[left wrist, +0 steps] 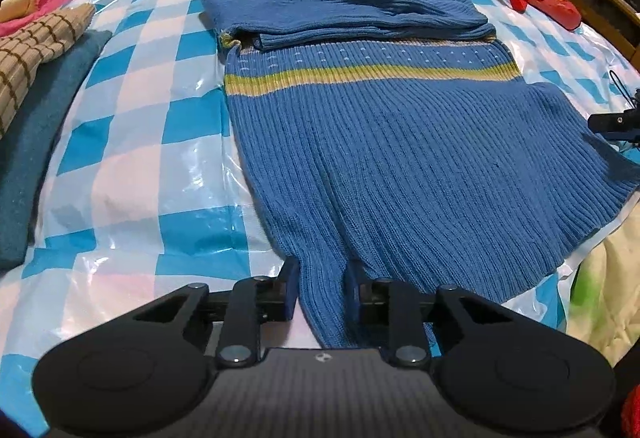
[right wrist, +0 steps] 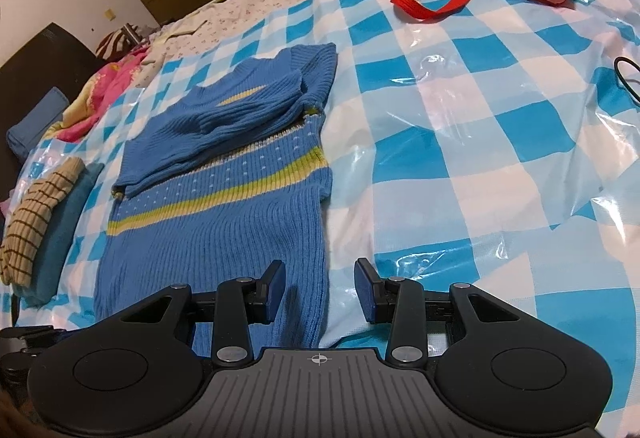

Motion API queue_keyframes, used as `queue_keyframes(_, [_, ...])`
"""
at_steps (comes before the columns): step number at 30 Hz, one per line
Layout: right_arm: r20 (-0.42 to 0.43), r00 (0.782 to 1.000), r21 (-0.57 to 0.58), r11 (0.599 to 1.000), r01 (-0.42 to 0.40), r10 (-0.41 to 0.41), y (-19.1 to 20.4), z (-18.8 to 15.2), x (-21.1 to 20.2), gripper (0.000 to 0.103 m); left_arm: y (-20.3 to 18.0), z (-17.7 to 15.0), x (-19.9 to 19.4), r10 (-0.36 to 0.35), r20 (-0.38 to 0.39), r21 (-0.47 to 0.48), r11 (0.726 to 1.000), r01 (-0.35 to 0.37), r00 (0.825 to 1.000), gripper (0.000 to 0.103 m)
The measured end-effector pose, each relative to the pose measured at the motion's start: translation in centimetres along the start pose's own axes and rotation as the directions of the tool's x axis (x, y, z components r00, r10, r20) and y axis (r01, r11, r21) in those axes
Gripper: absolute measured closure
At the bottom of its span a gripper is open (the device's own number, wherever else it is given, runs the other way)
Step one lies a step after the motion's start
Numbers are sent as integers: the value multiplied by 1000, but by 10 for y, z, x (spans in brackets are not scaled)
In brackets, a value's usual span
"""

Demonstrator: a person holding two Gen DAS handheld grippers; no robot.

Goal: Fold small clothes

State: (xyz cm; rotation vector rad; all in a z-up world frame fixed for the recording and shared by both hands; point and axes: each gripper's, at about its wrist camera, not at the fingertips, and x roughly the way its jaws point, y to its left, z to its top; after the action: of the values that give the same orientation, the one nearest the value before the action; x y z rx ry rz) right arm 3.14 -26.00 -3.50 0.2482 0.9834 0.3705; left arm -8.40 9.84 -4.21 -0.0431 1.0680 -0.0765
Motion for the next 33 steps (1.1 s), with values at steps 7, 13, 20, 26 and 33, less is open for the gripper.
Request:
queue_keyframes(7, [-42,999,-42,999,-24,22,1,1,8,56,-2,1,2,4,-12,4,1000,-4,1000,67])
queue_keyframes(13, [-51,997,-31,998,-51,50,-2,0,2,56,-1,-1,-3,-4,6,-15,1000,4,1000,70])
queue_keyframes(20, [-107,990,-23,995,-99,96,-1,0,-5,56,2,-4,-8,-36,-4,-48,998,36,999,74])
queue_keyframes(26, [-151,979,-11,990,-142,138,0,1,3,54,6,1,4,-62,-42,-83,995,59,997,72])
queue_keyframes(33, [-173,964,70,979,-192,201,-3,1,6,90,14,-3,-3,-86,-27,-145,986,81,996,81])
